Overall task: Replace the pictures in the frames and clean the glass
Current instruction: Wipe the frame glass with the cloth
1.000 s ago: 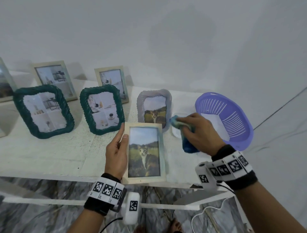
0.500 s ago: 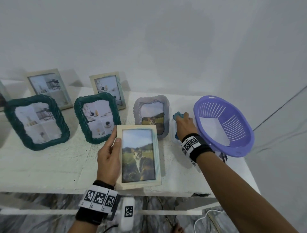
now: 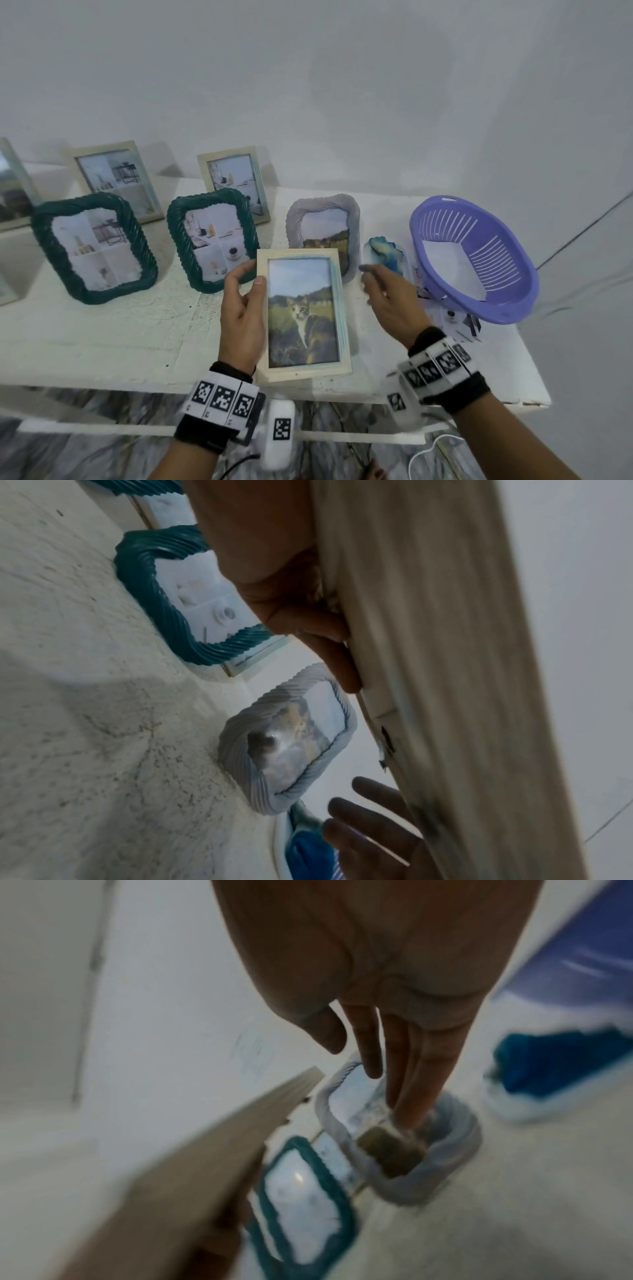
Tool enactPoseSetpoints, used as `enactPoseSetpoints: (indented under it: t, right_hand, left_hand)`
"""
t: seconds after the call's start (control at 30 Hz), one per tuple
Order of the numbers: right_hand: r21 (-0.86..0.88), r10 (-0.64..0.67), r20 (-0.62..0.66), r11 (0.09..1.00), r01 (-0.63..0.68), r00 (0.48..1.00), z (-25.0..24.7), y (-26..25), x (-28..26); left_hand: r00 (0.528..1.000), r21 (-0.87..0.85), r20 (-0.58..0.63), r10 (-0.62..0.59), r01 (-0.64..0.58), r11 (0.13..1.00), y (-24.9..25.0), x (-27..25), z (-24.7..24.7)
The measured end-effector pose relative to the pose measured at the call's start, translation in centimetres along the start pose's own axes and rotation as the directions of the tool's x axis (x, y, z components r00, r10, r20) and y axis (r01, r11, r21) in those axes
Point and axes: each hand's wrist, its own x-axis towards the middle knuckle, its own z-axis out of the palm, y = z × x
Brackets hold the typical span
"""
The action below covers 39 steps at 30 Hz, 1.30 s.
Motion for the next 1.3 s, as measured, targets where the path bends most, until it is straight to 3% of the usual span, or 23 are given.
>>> enactPoseSetpoints:
  t: [0.03,0.07,0.13,0.23,0.3,0.37,0.43,0.53,0.67,0.87,1.0,1.1,1.17,1.2,1.23,1.3]
  right_hand:
    - [0.268,0.085,0.096,0.957,-0.108,0.992,0.2,-0.7,-1.4]
    - [0.481,0.149,0.204,0.846,-0.232,0.968,0.4,-1.4,-2.7]
    - [0.675,0.174,0.322,0.647,-0.354,0.931,1.1,-1.6,-4.6]
    - [0.815,0.159,0.261,0.491,-0.306,0.952,1.9,-1.5,-5.7]
    - [0.826,0.132,0.186,0.515,-0.228,0.974,1.6,-1.8,-6.1]
    - [0.761,0.052,0.136,0.634,-0.138,0.989,1.2,-2.5,-6.6]
    - [0.68,-0.049,0.114,0.732,-0.042,0.992,1.3,-3.2,-7.3]
    - [0.61,-0.19,0.082,0.786,0.102,0.978,2.1,-3.7,-8.2]
    - [0.425,-0.288,0.051,0.873,0.241,0.956,2.5,-3.6,-8.9]
    - [0.183,-0.352,-0.027,0.919,0.35,0.936,1.5,-3.4,-8.5]
    - [-0.265,-0.439,-0.116,0.878,0.398,0.891,-0.1,-3.2,-7.6]
    - [-0.469,-0.399,-0.105,0.828,0.308,0.911,-0.3,-3.7,-7.6]
    - [-0.302,-0.267,-0.049,0.922,0.24,0.962,-0.2,-4.4,-8.0]
    - [-0.09,-0.148,-0.012,0.985,0.146,0.989,-0.3,-4.8,-8.0]
    - [0.162,-0.017,0.048,0.987,0.009,0.999,-0.4,-5.4,-8.2]
    - [0.522,0.172,0.177,0.818,-0.241,0.969,-0.7,-6.1,-8.2]
  left_hand:
    - [1.0,-0.003,-0.009,-0.011,0.011,1.0,0.1,0.0,0.2]
    - [1.0,-0.006,-0.008,-0.021,0.021,1.0,0.4,-0.1,0.4]
    - [0.999,0.002,0.002,-0.033,0.033,0.999,0.6,-0.3,0.9]
    - [0.996,0.039,0.06,-0.073,0.07,0.997,0.8,-1.1,1.5]
    - [0.974,0.125,0.161,-0.161,0.141,0.982,0.4,-1.7,1.6]
    - [0.925,0.202,0.268,-0.269,0.219,0.955,0.1,-2.2,2.0]
    - [0.886,0.158,0.354,-0.301,0.26,0.953,0.1,-2.6,2.6]
    - [0.834,0.085,0.414,-0.366,0.365,0.927,0.7,-2.9,3.2]
    - [0.736,-0.039,0.484,-0.474,0.559,0.828,1.5,-3.1,2.8]
    - [0.769,0.045,0.501,-0.396,0.434,0.9,2.5,-2.8,2.5]
    - [0.799,0.112,0.461,-0.387,0.38,0.918,2.7,-2.6,2.1]
    - [0.829,0.15,0.421,-0.367,0.336,0.93,3.0,-2.7,2.3]
    - [0.837,0.169,0.418,-0.352,0.309,0.936,3.0,-2.8,2.7]
    - [0.846,0.174,0.412,-0.338,0.292,0.941,3.0,-2.9,2.8]
    - [0.855,0.171,0.406,-0.321,0.274,0.946,3.2,-3.0,2.9]
    - [0.871,0.15,0.387,-0.303,0.265,0.953,3.2,-2.9,2.5]
